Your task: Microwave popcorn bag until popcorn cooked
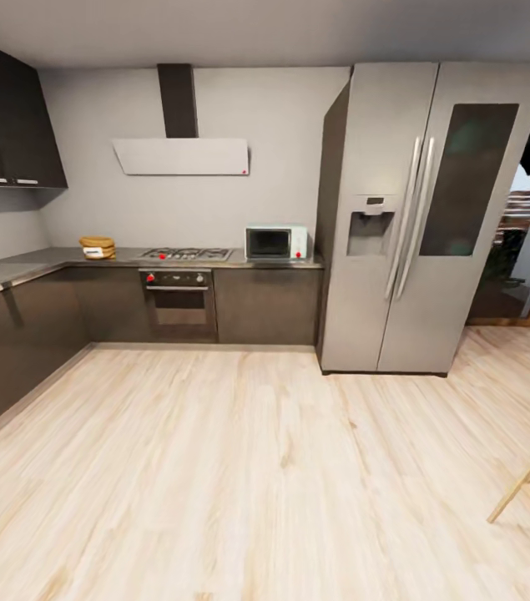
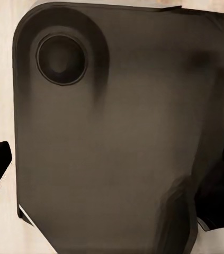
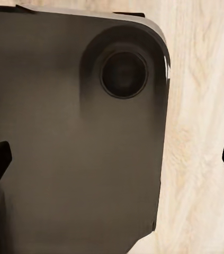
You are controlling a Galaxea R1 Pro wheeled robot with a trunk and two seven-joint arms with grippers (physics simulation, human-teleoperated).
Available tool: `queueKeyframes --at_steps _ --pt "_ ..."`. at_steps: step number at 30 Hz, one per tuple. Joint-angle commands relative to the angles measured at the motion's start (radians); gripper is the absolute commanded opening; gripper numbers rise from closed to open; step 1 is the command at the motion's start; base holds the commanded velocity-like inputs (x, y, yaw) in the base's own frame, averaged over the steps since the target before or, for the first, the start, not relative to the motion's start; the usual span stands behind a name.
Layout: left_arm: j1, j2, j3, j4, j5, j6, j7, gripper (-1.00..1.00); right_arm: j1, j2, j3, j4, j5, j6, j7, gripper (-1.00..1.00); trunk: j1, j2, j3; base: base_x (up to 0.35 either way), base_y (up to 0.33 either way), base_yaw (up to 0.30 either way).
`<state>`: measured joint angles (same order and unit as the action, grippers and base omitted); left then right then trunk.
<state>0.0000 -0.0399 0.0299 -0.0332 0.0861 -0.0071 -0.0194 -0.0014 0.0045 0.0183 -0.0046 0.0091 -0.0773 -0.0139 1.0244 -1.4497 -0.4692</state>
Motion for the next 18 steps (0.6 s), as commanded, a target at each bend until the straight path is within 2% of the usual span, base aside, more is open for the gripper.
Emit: queueKeyframes --at_steps 1,4,12,18 --pt "0.0 -0.001 0.002 -0.001 0.009 -0.001 -0.002 1.0 0.0 0.001 0.002 0.0 0.001 -0.002 -0.001 1.0 0.001 0.0 -0.001 0.325 0.009 0.0" --pt "0.0 -0.001 0.002 0.0 0.009 -0.001 -0.002 1.0 0.0 0.007 0.002 0.0 0.0 0.001 -0.001 1.0 0.001 0.0 -0.001 0.325 0.003 -0.076" --pt "0.0 0.0 0.002 0.0 0.009 -0.001 -0.002 1.0 0.0 0.011 0.003 0.0 0.0 0.002 -0.001 1.0 0.001 0.0 -0.001 0.325 0.0 -0.212" --pt "0.0 0.001 0.003 -0.001 0.01 -0.002 -0.002 1.0 0.0 0.006 0.003 0.0 0.002 0.003 -0.009 1.0 0.001 0.0 -0.001 0.325 0.0 -0.032"
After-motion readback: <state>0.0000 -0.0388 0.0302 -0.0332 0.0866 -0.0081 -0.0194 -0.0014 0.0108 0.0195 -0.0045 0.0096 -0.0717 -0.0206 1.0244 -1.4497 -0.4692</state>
